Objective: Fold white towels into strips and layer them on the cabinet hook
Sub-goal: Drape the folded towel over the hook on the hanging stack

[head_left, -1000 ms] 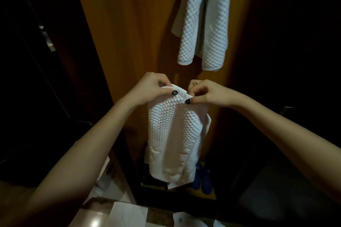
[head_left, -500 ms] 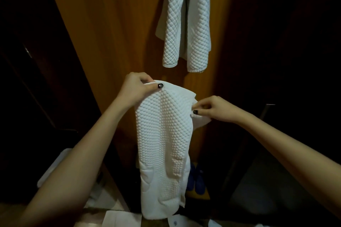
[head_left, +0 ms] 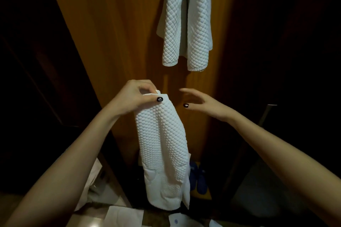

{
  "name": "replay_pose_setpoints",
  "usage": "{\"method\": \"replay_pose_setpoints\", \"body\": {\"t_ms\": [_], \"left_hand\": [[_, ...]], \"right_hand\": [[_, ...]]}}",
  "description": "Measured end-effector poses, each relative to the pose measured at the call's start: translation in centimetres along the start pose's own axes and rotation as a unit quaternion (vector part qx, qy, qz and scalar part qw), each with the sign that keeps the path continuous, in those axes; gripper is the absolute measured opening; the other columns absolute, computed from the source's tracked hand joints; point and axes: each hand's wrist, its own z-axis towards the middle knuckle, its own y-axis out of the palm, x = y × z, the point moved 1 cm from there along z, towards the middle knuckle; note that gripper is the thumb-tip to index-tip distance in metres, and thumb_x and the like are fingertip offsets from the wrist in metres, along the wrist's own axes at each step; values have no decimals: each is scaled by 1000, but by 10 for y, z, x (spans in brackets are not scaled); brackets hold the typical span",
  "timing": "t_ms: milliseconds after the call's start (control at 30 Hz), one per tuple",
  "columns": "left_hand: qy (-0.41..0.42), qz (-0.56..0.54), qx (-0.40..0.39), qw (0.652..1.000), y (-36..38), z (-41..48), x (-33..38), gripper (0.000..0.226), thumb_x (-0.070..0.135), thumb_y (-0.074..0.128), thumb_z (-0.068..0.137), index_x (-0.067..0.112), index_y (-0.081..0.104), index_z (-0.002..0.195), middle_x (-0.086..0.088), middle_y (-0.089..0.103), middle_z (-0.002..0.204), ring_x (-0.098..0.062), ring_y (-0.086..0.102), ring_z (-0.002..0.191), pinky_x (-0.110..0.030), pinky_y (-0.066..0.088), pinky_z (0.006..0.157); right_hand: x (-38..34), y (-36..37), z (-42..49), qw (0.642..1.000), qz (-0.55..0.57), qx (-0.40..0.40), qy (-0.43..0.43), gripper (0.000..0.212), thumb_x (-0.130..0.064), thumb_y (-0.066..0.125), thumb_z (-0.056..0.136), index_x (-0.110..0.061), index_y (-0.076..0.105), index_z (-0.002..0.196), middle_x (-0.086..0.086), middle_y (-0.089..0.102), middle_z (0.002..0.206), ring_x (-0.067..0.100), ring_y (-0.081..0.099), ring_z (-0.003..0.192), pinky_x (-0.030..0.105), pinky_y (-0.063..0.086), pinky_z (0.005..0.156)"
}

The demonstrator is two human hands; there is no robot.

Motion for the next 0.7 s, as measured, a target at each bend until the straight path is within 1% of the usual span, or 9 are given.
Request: {"method": "replay_pose_setpoints", "body": {"t_ms": [67, 167, 200, 267, 333, 400, 500, 567, 700], "left_hand": [[5, 13, -19, 1000, 4, 0, 1, 21, 12, 79, 78, 28, 71, 65, 10, 68, 83, -3, 64, 82, -16, 48, 75], [1, 13, -12, 1000, 4, -2, 1, 20, 10, 78, 78, 24, 71, 66, 8, 67, 83, -4, 63, 82, -20, 48, 78], [1, 15, -3, 1000, 2, -4, 0, 20, 9, 77, 79, 24, 71, 66, 6, 67, 84, -5, 62, 82, -21, 47, 78], [1, 9, 7, 1000, -3, -7, 0, 20, 8, 77, 79, 22, 70, 66, 4, 66, 85, -6, 61, 82, -21, 46, 79], [4, -11, -4, 1000, -6, -11, 6, 18, 8, 76, 78, 20, 70, 66, 10, 67, 83, -4, 62, 81, -17, 46, 77], [13, -26, -31, 999, -7, -13, 16, 17, 7, 76, 77, 19, 71, 67, 11, 67, 83, -3, 63, 81, -14, 46, 75], [12, -38, -62, 997, -13, -16, 31, 8, 16, 76, 73, 18, 70, 67, 6, 68, 85, -6, 63, 83, -15, 46, 78], [7, -38, -76, 996, -18, -19, 37, 6, 20, 75, 72, 15, 71, 69, 0, 67, 88, -8, 63, 85, -15, 46, 80], [-11, 17, -64, 998, -26, -23, 36, 11, 16, 79, 75, 18, 72, 67, 0, 69, 84, -8, 63, 81, -17, 48, 76]], "right_hand": [[-19, 9, 9, 997, -11, -65, -47, 48, -15, 68, 90, -34, 51, 130, -9, 51, 138, 6, 45, 132, 27, 39, 109], [-39, 19, 20, 993, -42, -83, -73, 20, -11, 73, 85, -17, 65, 102, 2, 65, 114, 20, 59, 112, 43, 45, 104], [-41, 19, 22, 993, -44, -71, -80, 12, -11, 74, 85, -16, 66, 92, 5, 65, 112, 23, 60, 110, 47, 43, 104], [-41, 18, 23, 992, -65, -69, -85, 12, -13, 73, 86, -21, 66, 81, 0, 58, 126, 15, 53, 122, 41, 37, 111], [-41, 21, 22, 987, -71, -132, -63, 8, -18, 69, 89, -25, 71, 92, -9, 47, 140, 6, 44, 131, 31, 35, 113], [-44, 24, 19, 979, -39, -191, -52, 17, -15, 65, 92, -28, 72, 100, -11, 49, 141, 2, 48, 127, 22, 40, 106], [-53, 27, 15, 978, 5, -196, -70, 25, -9, 65, 91, -32, 75, 88, -17, 48, 138, -3, 47, 126, 15, 38, 102], [-59, 28, 15, 979, 6, -185, -89, 25, -10, 67, 89, -33, 76, 85, -21, 44, 140, -2, 42, 131, 18, 37, 103], [-58, 28, 15, 974, -17, -214, -66, 16, -17, 64, 94, -12, 74, 105, 5, 68, 120, 20, 65, 110, 29, 51, 94]]}}
